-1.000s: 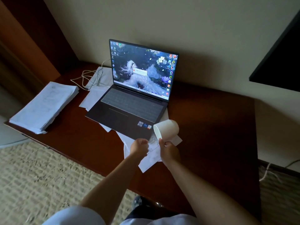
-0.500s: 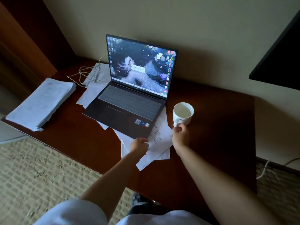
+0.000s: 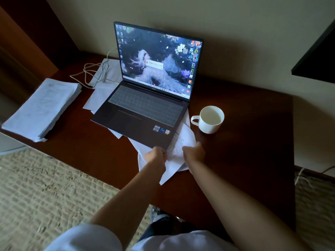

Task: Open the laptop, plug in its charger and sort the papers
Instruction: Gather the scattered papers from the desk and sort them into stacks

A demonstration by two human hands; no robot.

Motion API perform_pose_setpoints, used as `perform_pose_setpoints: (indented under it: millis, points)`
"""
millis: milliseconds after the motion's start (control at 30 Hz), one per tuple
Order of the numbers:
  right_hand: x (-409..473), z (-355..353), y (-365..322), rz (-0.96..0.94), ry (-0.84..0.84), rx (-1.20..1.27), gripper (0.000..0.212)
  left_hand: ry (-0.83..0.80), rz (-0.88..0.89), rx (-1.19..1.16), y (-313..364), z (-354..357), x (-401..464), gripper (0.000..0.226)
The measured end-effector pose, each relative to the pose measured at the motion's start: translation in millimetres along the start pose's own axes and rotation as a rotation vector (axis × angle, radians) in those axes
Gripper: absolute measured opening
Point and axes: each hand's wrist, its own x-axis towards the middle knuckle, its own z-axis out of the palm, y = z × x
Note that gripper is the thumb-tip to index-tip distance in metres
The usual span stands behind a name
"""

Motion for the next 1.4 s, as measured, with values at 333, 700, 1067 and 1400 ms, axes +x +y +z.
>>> perform_pose_setpoints:
  millis: [333,700,1067,1400]
  points:
    - [-4.8,8.9,0.6,-0.045,-0.064,0.011,0.037,-0.138,-0.095,-0.254,10.3,-5.4,-1.6,0.006]
    - [-2.1,-24.7,2.1,-0.044,-0.149,-0.065,0.032,-0.045,-0.077,-0.282,12.9,-8.1,-9.6,0.013]
    - [-22.6,-45.9,17.6,0.029,-0.465,-0.306,0.042,-0.226,-0.021,-0.376,4.1,-5.0,-8.3,0.009]
    - [-7.3,-67.9,4.7,-0.131,-0.117,-0.897,0.032,-0.222,0.001,-0.321,6.0,-3.8,-14.2,0.011]
